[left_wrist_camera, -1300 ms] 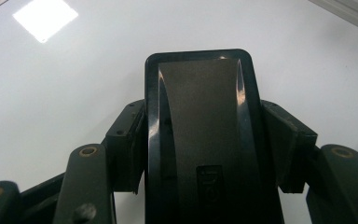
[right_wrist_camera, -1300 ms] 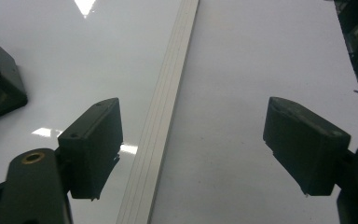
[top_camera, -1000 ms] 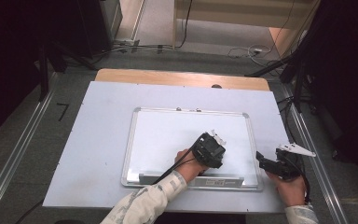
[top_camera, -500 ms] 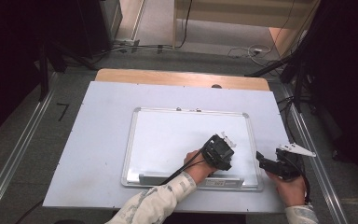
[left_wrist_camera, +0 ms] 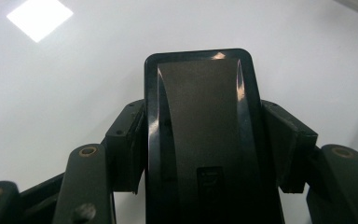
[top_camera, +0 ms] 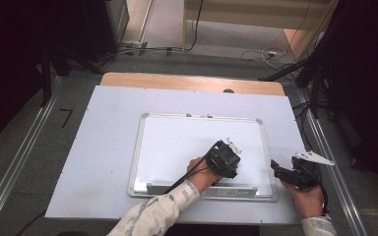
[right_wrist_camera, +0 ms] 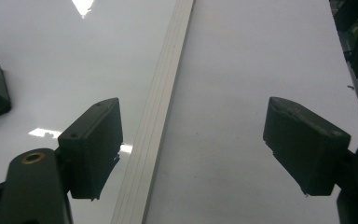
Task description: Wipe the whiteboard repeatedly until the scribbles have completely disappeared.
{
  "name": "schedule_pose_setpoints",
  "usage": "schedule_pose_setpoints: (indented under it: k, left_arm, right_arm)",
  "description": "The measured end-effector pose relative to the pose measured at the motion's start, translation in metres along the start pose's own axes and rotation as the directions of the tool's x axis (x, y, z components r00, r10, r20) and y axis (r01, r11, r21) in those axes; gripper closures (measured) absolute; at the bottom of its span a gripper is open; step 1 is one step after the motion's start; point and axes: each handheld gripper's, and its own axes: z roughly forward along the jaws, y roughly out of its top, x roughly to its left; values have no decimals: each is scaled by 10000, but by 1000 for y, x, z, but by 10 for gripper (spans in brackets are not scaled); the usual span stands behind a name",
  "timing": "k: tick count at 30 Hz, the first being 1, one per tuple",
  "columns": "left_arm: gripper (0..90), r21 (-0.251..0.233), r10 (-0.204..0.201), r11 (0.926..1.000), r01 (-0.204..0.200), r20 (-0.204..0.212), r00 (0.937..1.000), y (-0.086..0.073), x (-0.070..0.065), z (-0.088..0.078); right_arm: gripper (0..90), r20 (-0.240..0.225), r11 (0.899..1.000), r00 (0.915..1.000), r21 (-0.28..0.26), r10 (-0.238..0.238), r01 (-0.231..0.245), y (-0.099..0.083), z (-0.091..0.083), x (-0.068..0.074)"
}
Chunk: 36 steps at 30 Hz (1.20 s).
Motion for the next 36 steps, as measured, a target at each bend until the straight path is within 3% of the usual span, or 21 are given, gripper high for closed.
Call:
schedule_pose_setpoints:
  k: [36]
  left_arm:
    - [389, -71, -592, 9982, 590, -417, 9974, -67, 59, -51]
  right_arm:
    - [183, 73, 10000, 10000, 53, 23, -24, -1, 1, 0]
